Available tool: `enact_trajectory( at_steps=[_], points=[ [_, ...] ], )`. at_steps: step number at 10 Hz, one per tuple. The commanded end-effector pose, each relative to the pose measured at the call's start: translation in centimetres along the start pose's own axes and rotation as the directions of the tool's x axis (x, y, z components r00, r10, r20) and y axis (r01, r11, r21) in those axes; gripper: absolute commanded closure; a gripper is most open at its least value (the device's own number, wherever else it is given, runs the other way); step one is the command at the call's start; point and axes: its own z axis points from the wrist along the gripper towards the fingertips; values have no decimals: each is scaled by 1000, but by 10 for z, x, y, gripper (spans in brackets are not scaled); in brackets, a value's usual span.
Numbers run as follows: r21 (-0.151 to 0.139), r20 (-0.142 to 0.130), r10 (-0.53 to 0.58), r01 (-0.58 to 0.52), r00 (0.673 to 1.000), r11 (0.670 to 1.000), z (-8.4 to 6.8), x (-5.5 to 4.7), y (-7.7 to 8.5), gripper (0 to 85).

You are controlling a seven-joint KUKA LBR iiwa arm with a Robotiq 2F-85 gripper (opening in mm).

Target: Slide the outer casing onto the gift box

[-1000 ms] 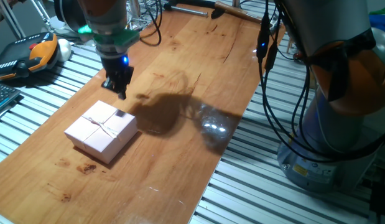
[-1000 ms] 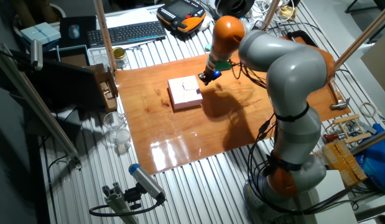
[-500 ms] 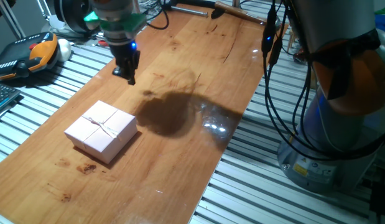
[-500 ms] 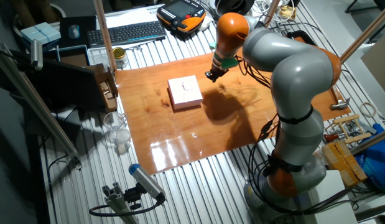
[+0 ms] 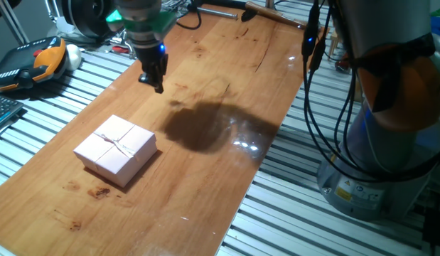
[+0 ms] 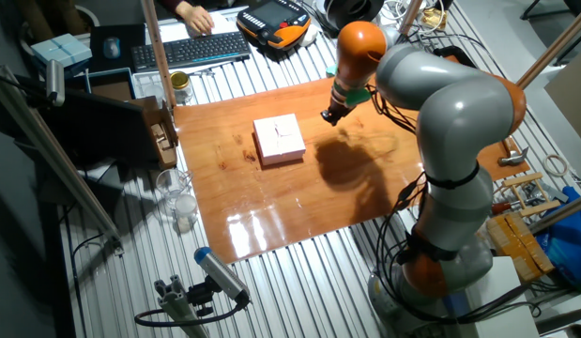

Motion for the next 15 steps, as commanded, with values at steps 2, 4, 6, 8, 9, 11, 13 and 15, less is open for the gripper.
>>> enact_trajectory(
  at_steps=[2, 4, 6, 8, 9, 11, 13, 15],
  points=[
    [15, 12, -19, 19, 1000, 1000, -3, 3, -7, 850],
    [30, 14, -21, 21, 1000, 999, -4, 4, -7, 850],
    [25, 3, -27, 27, 1000, 999, -8, 9, -9, 850],
    [31, -6, -27, 27, 1000, 999, -12, 13, -8, 850],
    [32, -8, -23, 24, 1000, 999, -13, 14, -8, 850],
    [21, 10, 2, -3, 1000, 1000, -12, 14, -8, 850],
    [-20, 24, 36, -36, 999, 999, -11, 13, -6, 850],
    [-45, 21, 55, -54, 998, 998, -11, 12, -4, 850]
  ],
)
